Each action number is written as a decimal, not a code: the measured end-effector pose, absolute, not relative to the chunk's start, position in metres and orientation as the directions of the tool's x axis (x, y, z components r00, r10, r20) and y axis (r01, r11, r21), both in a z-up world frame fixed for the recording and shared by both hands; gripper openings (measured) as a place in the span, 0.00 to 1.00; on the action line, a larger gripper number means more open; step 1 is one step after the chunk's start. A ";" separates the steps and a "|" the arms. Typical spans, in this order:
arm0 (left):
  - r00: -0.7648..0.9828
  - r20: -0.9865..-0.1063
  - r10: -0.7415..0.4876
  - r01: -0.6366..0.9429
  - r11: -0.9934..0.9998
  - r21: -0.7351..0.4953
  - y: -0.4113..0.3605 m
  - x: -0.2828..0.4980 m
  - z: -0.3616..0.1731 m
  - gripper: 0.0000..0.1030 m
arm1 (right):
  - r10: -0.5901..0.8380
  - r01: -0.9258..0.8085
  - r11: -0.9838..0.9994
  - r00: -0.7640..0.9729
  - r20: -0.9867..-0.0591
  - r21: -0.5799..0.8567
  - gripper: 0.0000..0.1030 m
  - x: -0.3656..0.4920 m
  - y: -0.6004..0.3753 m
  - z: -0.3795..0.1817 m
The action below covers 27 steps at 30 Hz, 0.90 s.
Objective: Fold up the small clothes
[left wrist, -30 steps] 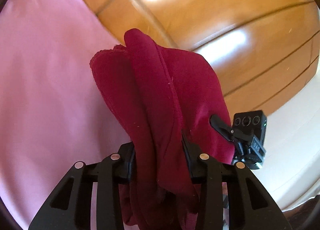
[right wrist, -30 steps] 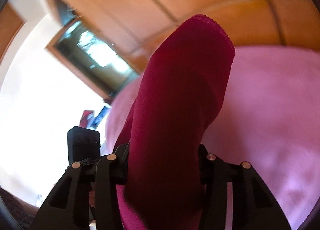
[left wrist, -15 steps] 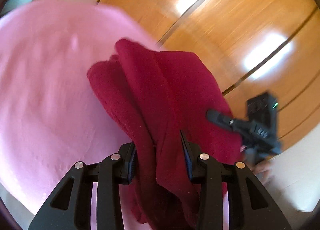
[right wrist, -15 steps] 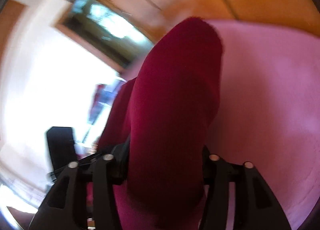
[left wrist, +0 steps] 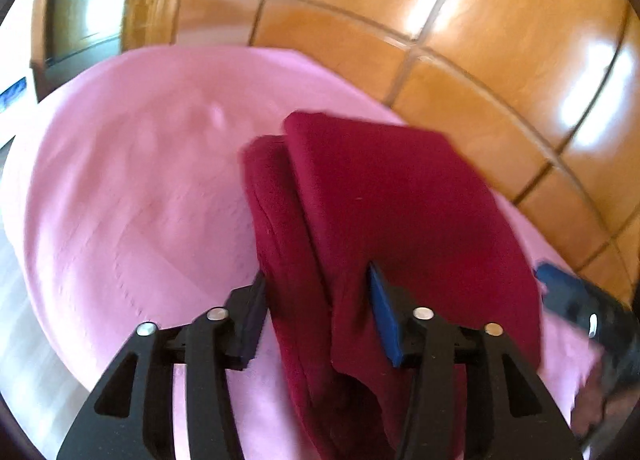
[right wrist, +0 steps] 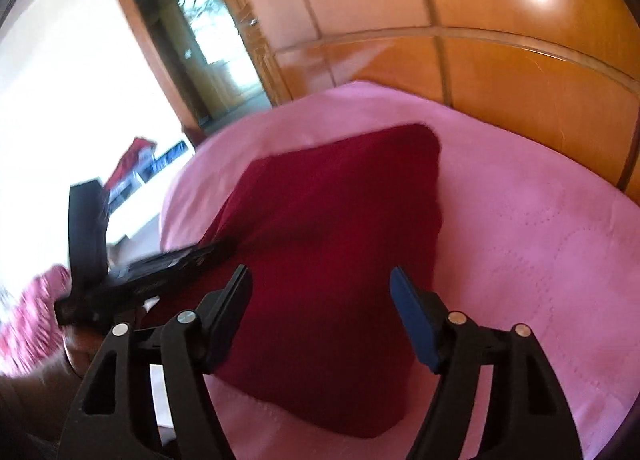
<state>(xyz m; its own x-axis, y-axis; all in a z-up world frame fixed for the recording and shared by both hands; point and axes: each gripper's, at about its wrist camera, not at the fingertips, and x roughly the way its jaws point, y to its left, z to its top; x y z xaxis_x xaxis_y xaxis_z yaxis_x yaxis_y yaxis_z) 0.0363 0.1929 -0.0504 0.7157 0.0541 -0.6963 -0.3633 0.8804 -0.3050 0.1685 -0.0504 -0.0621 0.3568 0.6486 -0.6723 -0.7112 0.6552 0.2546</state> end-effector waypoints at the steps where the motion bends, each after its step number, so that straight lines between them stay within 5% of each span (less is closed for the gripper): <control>1: 0.709 -0.701 0.080 -0.379 0.881 -0.283 0.195 0.039 -0.055 0.52 | 0.610 -0.706 0.676 0.377 -0.698 0.209 0.68 0.171 -0.041 -0.075; 9: 0.679 -0.709 0.190 -0.447 0.873 -0.195 0.178 0.040 -0.032 0.56 | 0.554 -0.674 0.727 0.466 -0.690 0.129 0.75 0.165 -0.039 -0.083; 16: 0.704 -0.654 0.278 -0.489 0.857 -0.162 0.150 0.001 -0.003 0.77 | 0.527 -0.574 0.801 0.547 -0.651 0.167 0.89 0.140 -0.058 -0.066; 27: 0.703 -0.629 0.331 -0.490 0.867 -0.092 0.114 -0.038 0.001 0.86 | 0.394 -0.466 0.883 0.672 -0.628 0.055 0.97 0.102 -0.077 -0.059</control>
<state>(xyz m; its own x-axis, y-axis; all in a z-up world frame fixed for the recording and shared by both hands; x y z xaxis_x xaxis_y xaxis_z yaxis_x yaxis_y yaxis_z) -0.0376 0.1137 0.0014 0.7031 0.3308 -0.6294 -0.4904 0.8666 -0.0925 0.1016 -0.0772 -0.0590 0.6715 0.3936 -0.6278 -0.4663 0.8829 0.0547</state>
